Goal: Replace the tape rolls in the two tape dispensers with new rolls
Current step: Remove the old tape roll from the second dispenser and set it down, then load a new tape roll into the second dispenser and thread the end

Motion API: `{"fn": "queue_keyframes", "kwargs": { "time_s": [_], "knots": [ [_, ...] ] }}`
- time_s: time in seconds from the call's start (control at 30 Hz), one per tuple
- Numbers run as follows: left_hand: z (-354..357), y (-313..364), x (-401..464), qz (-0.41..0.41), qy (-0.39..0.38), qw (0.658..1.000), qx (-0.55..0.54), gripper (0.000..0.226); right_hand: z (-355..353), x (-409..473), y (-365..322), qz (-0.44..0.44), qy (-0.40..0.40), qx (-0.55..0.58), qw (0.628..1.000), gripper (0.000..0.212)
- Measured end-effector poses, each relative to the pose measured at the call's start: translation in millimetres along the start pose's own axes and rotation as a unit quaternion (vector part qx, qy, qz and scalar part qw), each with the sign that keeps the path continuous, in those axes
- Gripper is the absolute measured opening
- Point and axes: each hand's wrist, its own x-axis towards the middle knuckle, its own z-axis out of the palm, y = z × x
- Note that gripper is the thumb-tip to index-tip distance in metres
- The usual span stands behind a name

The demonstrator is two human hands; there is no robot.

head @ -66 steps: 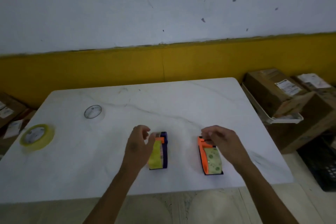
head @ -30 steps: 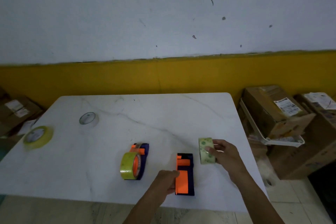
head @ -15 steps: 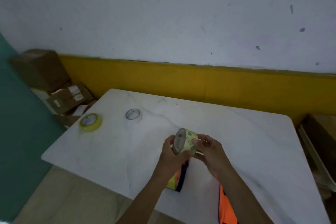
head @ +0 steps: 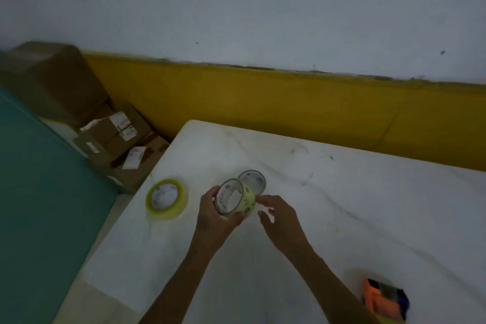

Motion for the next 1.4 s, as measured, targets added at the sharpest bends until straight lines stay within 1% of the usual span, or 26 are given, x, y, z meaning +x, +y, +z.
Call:
{"fn": "queue_keyframes", "kwargs": {
  "time_s": [0.03, 0.07, 0.1, 0.13, 0.2, 0.33, 0.43, 0.53, 0.57, 0.63, 0.67, 0.7, 0.77, 0.8, 0.9, 0.93, 0.97, 1.0, 1.07, 1.1, 1.13, 1.17, 1.2, 1.27, 1.33, 1.4],
  "knots": [
    [-9.4, -4.1, 23.3, 0.014, -0.002, 1.0, 0.022, 0.068, 14.2, 13.0, 4.9, -0.056, 0.0, -0.114, 0.992, 0.032],
    [-16.1, -11.3, 47.5, 0.031, 0.004, 0.998, 0.046, 0.071, 25.9, 23.7, 9.8, -0.097, -0.002, -0.212, 0.972, 0.037],
    [-20.7, -20.0, 70.9, 0.042, 0.019, 0.996, 0.075, 0.078, 34.9, 32.3, 13.0, -0.111, -0.009, -0.283, 0.953, 0.043],
    [-22.4, -25.8, 91.9, 0.055, 0.038, 0.991, 0.112, 0.086, 41.1, 40.0, 14.9, -0.104, -0.017, -0.327, 0.939, 0.046],
    [-21.1, -26.9, 123.4, 0.073, 0.053, 0.979, 0.182, 0.094, 47.0, 52.5, 18.9, -0.071, -0.02, -0.32, 0.945, 0.043],
    [-13.7, -33.6, 160.0, 0.087, 0.005, 0.963, 0.254, 0.096, 48.5, 67.4, 26.2, -0.039, 0.02, -0.298, 0.954, 0.027],
    [-5.1, -52.4, 170.6, 0.082, -0.05, 0.964, 0.248, 0.1, 45.0, 77.2, 26.2, 0.001, 0.034, -0.304, 0.952, 0.018],
    [-7.0, -54.6, 163.7, 0.08, -0.079, 0.963, 0.243, 0.114, 36.8, 85.7, 26.0, 0.015, 0.055, -0.306, 0.95, 0.019],
    [-16.0, -54.8, 158.2, 0.098, -0.061, 0.956, 0.27, 0.112, 34.8, 87.2, 24.3, 0.017, 0.056, -0.311, 0.949, 0.02],
    [-46.1, -61.2, 146.5, 0.144, 0.018, 0.926, 0.348, 0.096, 32.7, 87.0, 20.3, 0.021, 0.045, -0.321, 0.946, 0.025],
    [-64.5, -66.2, 143.0, 0.145, 0.053, 0.91, 0.384, 0.091, 32.1, 85.8, 18.5, 0.026, 0.04, -0.32, 0.946, 0.026],
    [-82.6, -73.4, 140.3, 0.127, 0.071, 0.897, 0.417, 0.092, 30.7, 82.6, 16.1, 0.03, 0.04, -0.32, 0.946, 0.025],
    [-109.7, -94.3, 132.0, 0.076, 0.065, 0.89, 0.446, 0.1, 24.9, 74.8, 11.5, 0.018, 0.051, -0.325, 0.944, 0.017],
    [-116.8, -103.8, 122.7, 0.062, 0.051, 0.889, 0.451, 0.098, 20.3, 70.1, 8.9, 0.008, 0.055, -0.325, 0.944, 0.015],
    [-122.2, -125.3, 86.4, 0.045, -0.027, 0.886, 0.46, 0.066, 7.9, 53.8, -0.4, -0.024, 0.05, -0.289, 0.956, 0.013],
    [-122.8, -130.3, 78.6, 0.04, -0.028, 0.893, 0.448, 0.057, 5.6, 47.8, -4.0, -0.034, 0.044, -0.269, 0.961, 0.014],
    [-122.7, -129.9, 72.9, 0.025, -0.015, 0.907, 0.421, 0.051, 3.2, 42.3, -7.1, -0.043, 0.04, -0.249, 0.967, 0.015],
    [-120.3, -122.0, 67.9, 0.011, 0.017, 0.925, 0.38, 0.044, 0.3, 37.1, -10.1, -0.048, 0.035, -0.23, 0.971, 0.017],
    [-115.7, -88.0, 54.8, -0.029, 0.062, 0.959, 0.275, 0.025, -6.9, 23.4, -18.9, -0.058, 0.004, -0.181, 0.982, 0.019],
    [-111.7, -65.8, 43.2, -0.036, 0.068, 0.974, 0.215, 0.013, -10.4, 14.3, -24.4, -0.066, -0.023, -0.152, 0.986, 0.019],
    [-105.4, -45.9, 28.7, -0.039, 0.075, 0.985, 0.15, 0.012, -14.0, 2.9, -30.9, -0.077, -0.048, -0.126, 0.988, 0.019],
    [-98.8, -29.0, 13.1, -0.039, 0.08, 0.992, 0.093, 0.026, -17.0, -9.8, -37.2, -0.086, -0.068, -0.103, 0.989, 0.019],
    [-91.0, -13.1, -3.8, -0.055, 0.068, 0.996, 0.032, 0.034, -20.6, -23.7, -43.7, -0.093, -0.08, -0.081, 0.989, 0.022],
    [-68.2, 16.3, -37.8, -0.079, 0.018, 0.994, -0.077, 0.026, -32.3, -51.6, -51.4, -0.105, -0.08, -0.043, 0.99, 0.035],
    [-36.3, 40.8, -75.7, -0.082, -0.031, 0.987, -0.135, 0.022, -52.3, -79.4, -52.3, -0.127, -0.056, -0.032, 0.99, 0.05],
    [6.3, 60.3, -116.5, -0.086, -0.06, 0.981, -0.165, 0.028, -79.4, -110.8, -45.2, -0.159, -0.032, -0.056, 0.985, 0.059]
  ]
}}
